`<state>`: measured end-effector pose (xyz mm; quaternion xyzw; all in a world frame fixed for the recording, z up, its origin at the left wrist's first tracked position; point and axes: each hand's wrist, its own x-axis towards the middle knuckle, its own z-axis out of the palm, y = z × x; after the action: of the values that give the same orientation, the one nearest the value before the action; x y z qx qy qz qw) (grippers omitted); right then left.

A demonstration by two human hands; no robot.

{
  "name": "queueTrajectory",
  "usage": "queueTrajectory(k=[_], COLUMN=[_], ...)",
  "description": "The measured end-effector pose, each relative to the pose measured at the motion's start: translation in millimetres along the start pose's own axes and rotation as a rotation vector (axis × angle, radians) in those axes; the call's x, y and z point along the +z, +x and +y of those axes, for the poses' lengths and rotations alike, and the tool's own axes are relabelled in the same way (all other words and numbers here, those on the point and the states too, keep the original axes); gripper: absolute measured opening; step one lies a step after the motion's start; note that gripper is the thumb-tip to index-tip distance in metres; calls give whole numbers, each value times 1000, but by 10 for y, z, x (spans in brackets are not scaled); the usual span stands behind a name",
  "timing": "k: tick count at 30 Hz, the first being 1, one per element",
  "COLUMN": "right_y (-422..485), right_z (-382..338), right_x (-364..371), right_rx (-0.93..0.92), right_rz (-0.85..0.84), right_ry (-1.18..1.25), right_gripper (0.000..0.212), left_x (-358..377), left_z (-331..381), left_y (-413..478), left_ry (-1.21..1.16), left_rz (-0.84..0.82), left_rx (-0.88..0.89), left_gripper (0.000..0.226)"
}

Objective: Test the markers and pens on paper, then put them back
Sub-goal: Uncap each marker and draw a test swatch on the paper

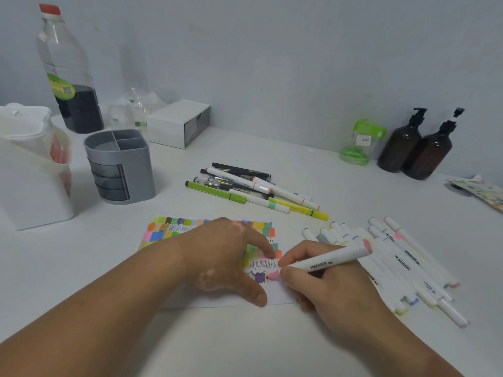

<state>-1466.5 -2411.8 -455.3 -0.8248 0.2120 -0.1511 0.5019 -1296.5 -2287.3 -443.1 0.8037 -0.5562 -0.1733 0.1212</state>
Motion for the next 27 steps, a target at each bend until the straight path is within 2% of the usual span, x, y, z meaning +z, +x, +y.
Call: queueTrajectory(k=[2, 4, 7, 10, 13, 15, 17, 18, 21, 25, 27], right_y=[-3, -5, 10, 80, 129, 134, 132, 133, 130, 110, 105], right_z=[1, 18, 50, 95, 80, 73, 66, 68, 49, 38, 53], right_x=[2, -1, -8, -105, -268, -311, -330, -341, -396, -403, -402], right_rx=[-7, -15, -17, -40, -70, -68, -67, -71, -64, -28, -35], right_rz=[-13, -9, 14, 192, 324, 332, 320, 313, 313, 220, 218], right_ry=[1, 2, 52, 269, 438, 507, 530, 534, 634, 732, 703], right_gripper=[5, 13, 12, 11, 9, 7, 7, 8, 12, 5, 18], left_x=[5, 5, 9, -23, -90, -115, -107, -88, -45, -14, -21], left_z=[-2, -3, -12, -33, -60, -64, -33, -17, 48, 83, 97], left_y=[0, -1, -12, -39, -44, -30, -31, -32, -61, -59, -59], left_ry=[-1, 1, 16, -17, -288, -629, -909, -955, -985, -969, -895], left_rz=[2, 5, 8, 108, 302, 337, 321, 311, 263, 225, 251], left_rx=[-3, 0, -3, 15, 10, -42, -70, -67, -42, -10, 28], left_gripper=[78, 78, 77, 70, 45, 24, 25, 26, 28, 10, 5])
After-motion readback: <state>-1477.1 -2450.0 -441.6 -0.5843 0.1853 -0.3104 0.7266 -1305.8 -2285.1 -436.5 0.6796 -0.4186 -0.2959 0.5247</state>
